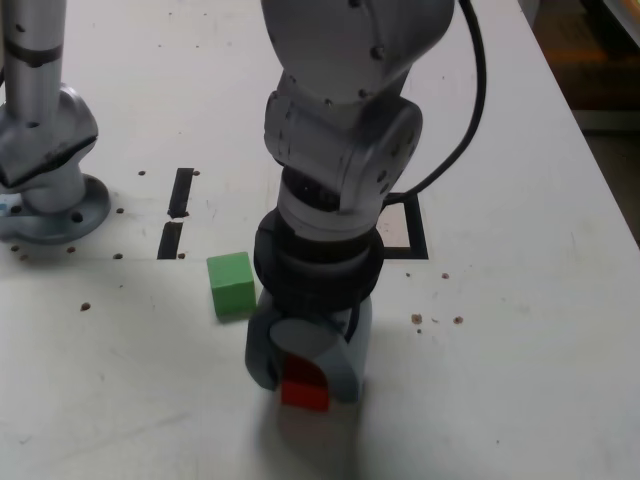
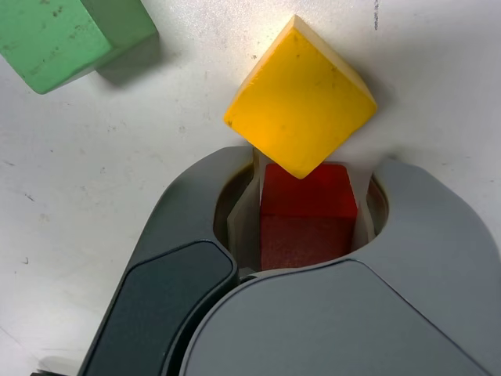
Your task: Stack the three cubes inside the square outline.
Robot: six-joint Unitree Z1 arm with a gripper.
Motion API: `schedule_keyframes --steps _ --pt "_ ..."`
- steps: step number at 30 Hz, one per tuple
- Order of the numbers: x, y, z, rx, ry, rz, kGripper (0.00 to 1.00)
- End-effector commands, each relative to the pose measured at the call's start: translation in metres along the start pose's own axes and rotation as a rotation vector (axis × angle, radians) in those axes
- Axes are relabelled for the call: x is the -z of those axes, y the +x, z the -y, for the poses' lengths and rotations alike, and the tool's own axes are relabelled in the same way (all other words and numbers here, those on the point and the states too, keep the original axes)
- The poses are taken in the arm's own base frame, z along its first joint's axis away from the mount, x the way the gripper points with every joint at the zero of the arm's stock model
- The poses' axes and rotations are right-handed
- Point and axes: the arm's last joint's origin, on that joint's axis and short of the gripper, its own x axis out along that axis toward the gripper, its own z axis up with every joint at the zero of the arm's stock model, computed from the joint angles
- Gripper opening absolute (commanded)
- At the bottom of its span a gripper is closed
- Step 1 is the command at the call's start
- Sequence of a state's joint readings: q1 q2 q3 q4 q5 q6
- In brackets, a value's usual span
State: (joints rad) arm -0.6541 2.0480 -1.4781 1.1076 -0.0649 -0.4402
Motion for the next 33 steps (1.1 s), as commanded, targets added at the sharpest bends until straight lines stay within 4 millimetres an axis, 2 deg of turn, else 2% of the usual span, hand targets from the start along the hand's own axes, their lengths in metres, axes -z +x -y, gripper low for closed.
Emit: schedule_keyframes --steps 1,5,9,12,15,19,24,28,33 --pt "0.001 -0.005 -0.001 0.000 -0.003 0.013 0.20" --pt "0.006 -0.026 -0.003 -0.024 -0.010 0.017 0.18" --pt "0.021 -0.073 -0.014 -0.083 -0.035 0.014 0.18" --pt "0.029 -0.104 -0.034 -0.116 -0.048 0.018 0.18" --pt "0.026 -0.114 -0.060 -0.130 -0.054 0.026 0.18" --pt "0.019 -0.113 -0.099 -0.164 -0.077 0.012 0.18" --pt "0.019 -0.099 -0.138 -0.202 -0.113 -0.037 0.18" --pt "0.016 -0.085 -0.151 -0.204 -0.140 -0.033 0.18" --pt "0.005 -0.063 -0.152 -0.162 -0.208 0.010 0.17"
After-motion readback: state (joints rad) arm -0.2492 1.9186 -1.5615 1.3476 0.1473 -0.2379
